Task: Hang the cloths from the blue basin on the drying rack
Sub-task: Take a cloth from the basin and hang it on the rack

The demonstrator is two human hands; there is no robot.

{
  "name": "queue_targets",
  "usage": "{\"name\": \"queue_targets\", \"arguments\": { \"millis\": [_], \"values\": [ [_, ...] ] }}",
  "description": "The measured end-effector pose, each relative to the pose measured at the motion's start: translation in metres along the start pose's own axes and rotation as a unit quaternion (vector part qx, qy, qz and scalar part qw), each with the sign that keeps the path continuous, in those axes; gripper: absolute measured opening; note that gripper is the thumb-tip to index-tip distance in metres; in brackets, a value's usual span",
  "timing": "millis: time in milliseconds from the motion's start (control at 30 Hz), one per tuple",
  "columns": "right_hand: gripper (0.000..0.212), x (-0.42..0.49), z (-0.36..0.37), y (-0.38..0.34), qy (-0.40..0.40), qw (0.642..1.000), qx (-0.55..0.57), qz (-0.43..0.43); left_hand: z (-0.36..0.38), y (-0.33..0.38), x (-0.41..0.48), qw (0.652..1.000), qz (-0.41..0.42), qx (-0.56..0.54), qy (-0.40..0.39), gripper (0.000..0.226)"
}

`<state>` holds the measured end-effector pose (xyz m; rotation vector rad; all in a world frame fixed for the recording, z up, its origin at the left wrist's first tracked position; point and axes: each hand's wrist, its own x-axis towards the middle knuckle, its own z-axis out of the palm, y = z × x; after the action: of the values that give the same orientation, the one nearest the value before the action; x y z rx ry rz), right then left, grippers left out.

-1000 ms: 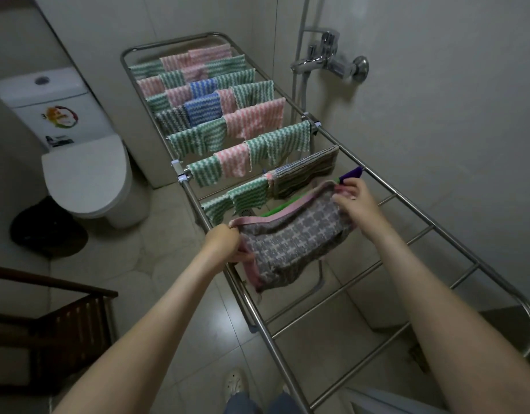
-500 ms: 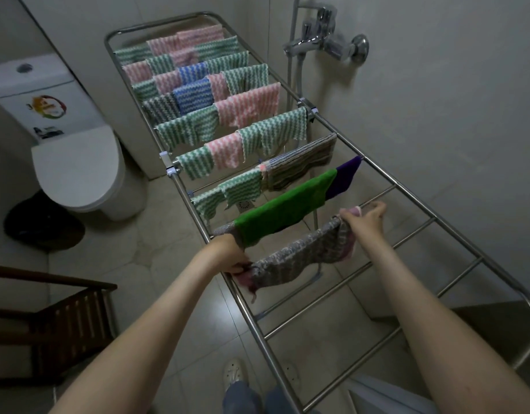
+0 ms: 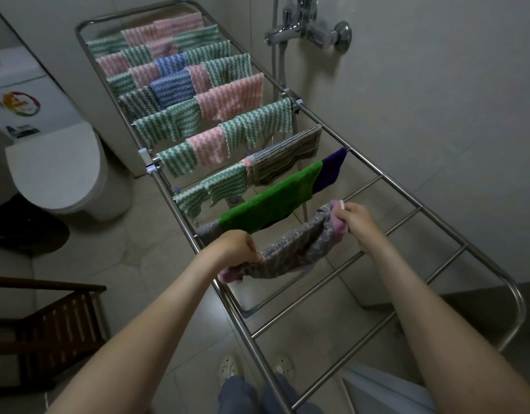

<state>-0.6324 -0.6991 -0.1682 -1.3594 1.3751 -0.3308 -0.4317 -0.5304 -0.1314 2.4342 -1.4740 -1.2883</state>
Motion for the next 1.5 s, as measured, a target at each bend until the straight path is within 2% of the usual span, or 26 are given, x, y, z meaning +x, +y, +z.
{"name": "queue_targets", "arguments": {
  "millis": [233, 400, 433, 533, 600, 667, 733, 833, 1000, 1067, 1100, 1200, 1267, 1300, 1367, 1400, 1500],
  "values": [
    [0.018, 0.014, -0.017, -0.014, 0.047, 0.995, 0.073, -0.057, -0.012, 0.000, 0.007, 0.999, -0.048, 0.019, -0.013, 0.028],
    [0.012, 0.036, -0.022, -0.010, 0.088, 0.994, 0.037, -0.050, -0.013, 0.000, 0.011, 0.996, -0.078, 0.019, -0.023, 0.027],
    [0.017, 0.037, -0.021, -0.009, 0.091, 0.995, 0.032, -0.040, -0.013, 0.001, 0.011, 0.997, -0.076, 0.019, -0.013, 0.027],
    [0.053, 0.035, -0.013, -0.004, 0.114, 0.993, 0.020, -0.025, -0.009, 0.008, 0.010, 0.999, -0.048, 0.007, 0.024, 0.030],
    [0.062, 0.032, -0.009, 0.001, 0.136, 0.990, 0.023, -0.021, -0.007, 0.015, 0.008, 0.999, -0.033, 0.006, 0.009, 0.034],
    [0.053, 0.028, -0.005, 0.005, 0.136, 0.990, 0.032, 0.004, -0.006, 0.020, 0.006, 0.999, -0.017, 0.047, -0.016, 0.035],
    [0.042, 0.025, -0.002, 0.009, 0.112, 0.993, -0.006, 0.025, -0.007, 0.022, 0.005, 0.997, 0.003, 0.071, -0.019, 0.030],
    [0.040, 0.025, -0.001, 0.016, 0.101, 0.994, -0.032, 0.002, -0.011, 0.021, 0.006, 0.998, 0.025, 0.062, -0.008, 0.020],
    [0.031, 0.020, -0.003, 0.012, 0.209, 0.978, -0.014, -0.026, -0.013, 0.014, 0.014, 0.997, 0.036, 0.003, 0.066, 0.013],
    [0.026, 0.016, -0.003, 0.011, 0.229, 0.973, -0.010, -0.036, -0.013, 0.011, 0.016, 0.995, 0.034, -0.007, 0.092, 0.013],
    [0.030, 0.014, -0.003, 0.011, 0.230, 0.972, -0.029, -0.044, -0.013, 0.010, 0.015, 0.996, 0.028, -0.003, 0.090, 0.016],
    [0.042, 0.009, 0.003, 0.009, 0.178, 0.961, -0.162, -0.134, -0.011, 0.006, 0.012, 0.998, -0.009, 0.054, -0.006, 0.036],
    [0.032, 0.001, 0.013, 0.005, 0.067, 0.943, -0.239, -0.219, -0.009, 0.003, 0.010, 0.989, -0.034, 0.119, -0.084, 0.042],
    [0.027, -0.003, 0.020, 0.003, 0.005, 0.930, -0.270, -0.248, -0.008, 0.001, 0.010, 0.983, -0.044, 0.143, -0.108, 0.036],
    [0.022, -0.011, 0.032, 0.003, -0.087, 0.901, -0.331, -0.267, -0.007, -0.001, 0.008, 0.974, -0.056, 0.177, -0.130, 0.019],
    [0.022, -0.013, 0.036, 0.005, -0.108, 0.889, -0.359, -0.263, -0.007, -0.002, 0.006, 0.971, -0.057, 0.193, -0.128, 0.013],
    [0.019, -0.016, 0.043, 0.006, -0.101, 0.870, -0.409, -0.256, -0.006, -0.005, 0.000, 0.969, -0.056, 0.217, -0.102, 0.020]
  ]
}}
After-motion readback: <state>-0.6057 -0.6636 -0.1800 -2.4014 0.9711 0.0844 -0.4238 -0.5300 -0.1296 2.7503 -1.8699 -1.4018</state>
